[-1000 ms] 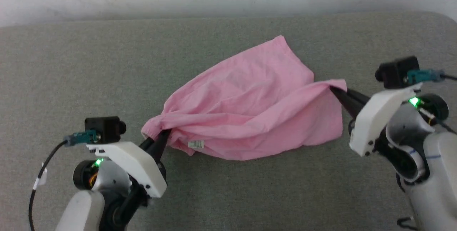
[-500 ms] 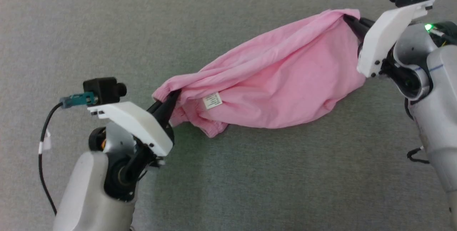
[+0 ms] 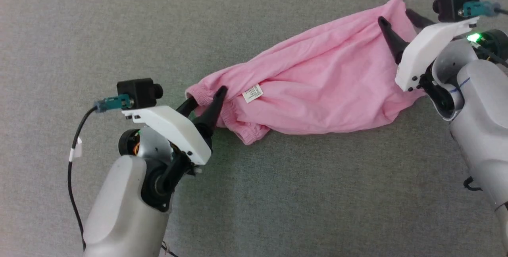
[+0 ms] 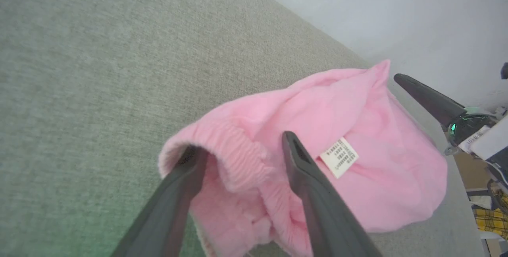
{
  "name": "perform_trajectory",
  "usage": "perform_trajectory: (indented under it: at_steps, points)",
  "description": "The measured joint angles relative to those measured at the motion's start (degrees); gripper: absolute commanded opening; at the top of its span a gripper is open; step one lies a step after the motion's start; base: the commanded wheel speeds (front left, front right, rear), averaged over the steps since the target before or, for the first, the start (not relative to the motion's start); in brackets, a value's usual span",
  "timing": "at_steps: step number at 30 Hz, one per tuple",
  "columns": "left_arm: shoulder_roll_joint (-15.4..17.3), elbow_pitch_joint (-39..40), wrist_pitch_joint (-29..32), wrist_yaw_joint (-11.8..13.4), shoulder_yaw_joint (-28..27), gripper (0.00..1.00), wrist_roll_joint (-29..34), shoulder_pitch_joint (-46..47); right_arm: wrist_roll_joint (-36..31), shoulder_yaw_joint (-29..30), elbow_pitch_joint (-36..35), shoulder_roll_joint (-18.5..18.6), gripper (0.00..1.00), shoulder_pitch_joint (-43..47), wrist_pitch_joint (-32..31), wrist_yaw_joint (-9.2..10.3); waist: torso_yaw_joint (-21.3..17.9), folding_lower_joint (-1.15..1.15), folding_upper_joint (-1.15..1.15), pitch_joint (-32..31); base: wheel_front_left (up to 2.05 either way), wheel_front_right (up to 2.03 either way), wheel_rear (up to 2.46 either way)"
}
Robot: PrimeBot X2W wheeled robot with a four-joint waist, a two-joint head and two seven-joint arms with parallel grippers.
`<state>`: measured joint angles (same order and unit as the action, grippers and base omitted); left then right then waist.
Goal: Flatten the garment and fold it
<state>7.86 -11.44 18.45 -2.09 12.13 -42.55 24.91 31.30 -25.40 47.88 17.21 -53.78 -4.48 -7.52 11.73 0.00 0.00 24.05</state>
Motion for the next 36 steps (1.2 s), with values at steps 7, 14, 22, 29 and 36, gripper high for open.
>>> perform_trajectory:
  at_steps: [7,14,22,29,36]
  points:
    - [1.3,3.3,-7.2,1.9,0.0,1.00,5.2,-5.7,-2.8,-3.5,-1.1,0.5,1.00,3.9,16.1,-0.02,-1.0,0.00,0.00,-3.7,0.00,0.00,0.00]
    - [5.3,10.0,-13.5,8.9,-0.4,1.00,15.4,-12.7,-6.5,1.4,-9.6,-0.7,1.00,12.1,19.1,-0.01,-3.4,-0.01,0.00,-8.9,0.00,0.00,0.00]
    - [6.3,14.3,-10.6,10.5,-0.4,1.00,15.6,-15.9,-13.6,12.4,-29.0,-4.6,1.00,30.9,19.1,-0.02,-7.6,-0.02,0.00,-13.7,0.00,0.00,0.00]
    - [8.7,12.5,1.4,10.2,0.3,1.00,11.4,-15.8,-18.4,19.4,-44.7,-8.6,1.00,46.0,11.6,-0.01,-11.3,-0.01,0.00,-15.4,0.00,0.00,0.00]
    - [10.9,6.6,11.9,8.6,1.8,1.00,9.1,-10.2,-19.2,21.2,-54.2,-11.0,1.00,52.1,6.2,-0.01,-13.5,0.00,0.00,-15.0,0.00,0.00,0.00]
